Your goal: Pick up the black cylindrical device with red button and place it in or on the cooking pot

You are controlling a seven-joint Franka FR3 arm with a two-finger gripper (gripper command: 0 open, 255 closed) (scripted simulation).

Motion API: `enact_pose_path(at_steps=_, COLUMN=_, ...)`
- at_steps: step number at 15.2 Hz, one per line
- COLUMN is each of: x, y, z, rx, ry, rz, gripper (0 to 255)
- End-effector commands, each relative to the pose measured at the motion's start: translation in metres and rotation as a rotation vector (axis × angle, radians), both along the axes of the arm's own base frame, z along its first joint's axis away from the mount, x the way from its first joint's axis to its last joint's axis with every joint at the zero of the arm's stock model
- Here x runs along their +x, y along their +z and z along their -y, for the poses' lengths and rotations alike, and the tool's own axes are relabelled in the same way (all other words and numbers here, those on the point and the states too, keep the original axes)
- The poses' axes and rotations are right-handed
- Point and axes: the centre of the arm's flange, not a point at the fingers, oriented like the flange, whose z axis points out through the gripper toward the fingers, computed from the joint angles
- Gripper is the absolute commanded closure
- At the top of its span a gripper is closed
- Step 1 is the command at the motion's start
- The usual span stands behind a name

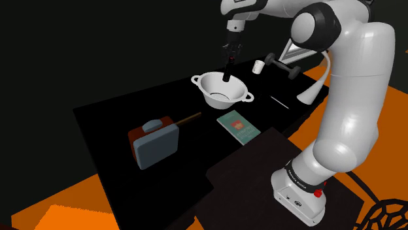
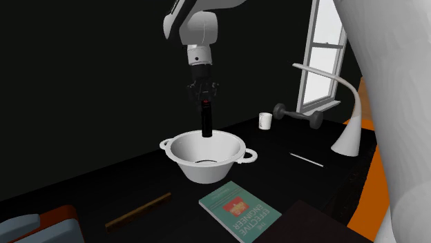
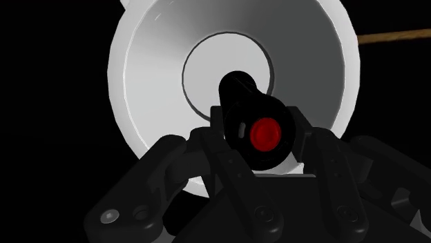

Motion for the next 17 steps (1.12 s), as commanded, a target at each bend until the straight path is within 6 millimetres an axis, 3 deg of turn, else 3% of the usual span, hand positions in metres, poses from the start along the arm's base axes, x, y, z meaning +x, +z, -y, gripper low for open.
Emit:
enact_pose_path(at_steps=1, x=0.000, y=-0.010, z=-0.002, rx=0.000, ry=0.000, rz=0.001, gripper=255)
enact_pose_path(at_steps=7, x=0.000, y=-0.043, z=-0.002, rx=0.000, ry=0.000, rz=0.001, gripper=255)
enact_pose_path(at_steps=15, x=0.000, y=-0.043, z=-0.002, rx=0.000, ry=0.000, rz=0.001, gripper=255)
enact_pose_path(at_steps=16, x=0.000, y=-0.043, z=-0.001, rx=0.000, ry=0.000, rz=0.001, gripper=0)
enact_pose_path(at_steps=17, x=0.000, y=-0.043, z=-0.002, rx=0.000, ry=0.000, rz=0.001, gripper=0)
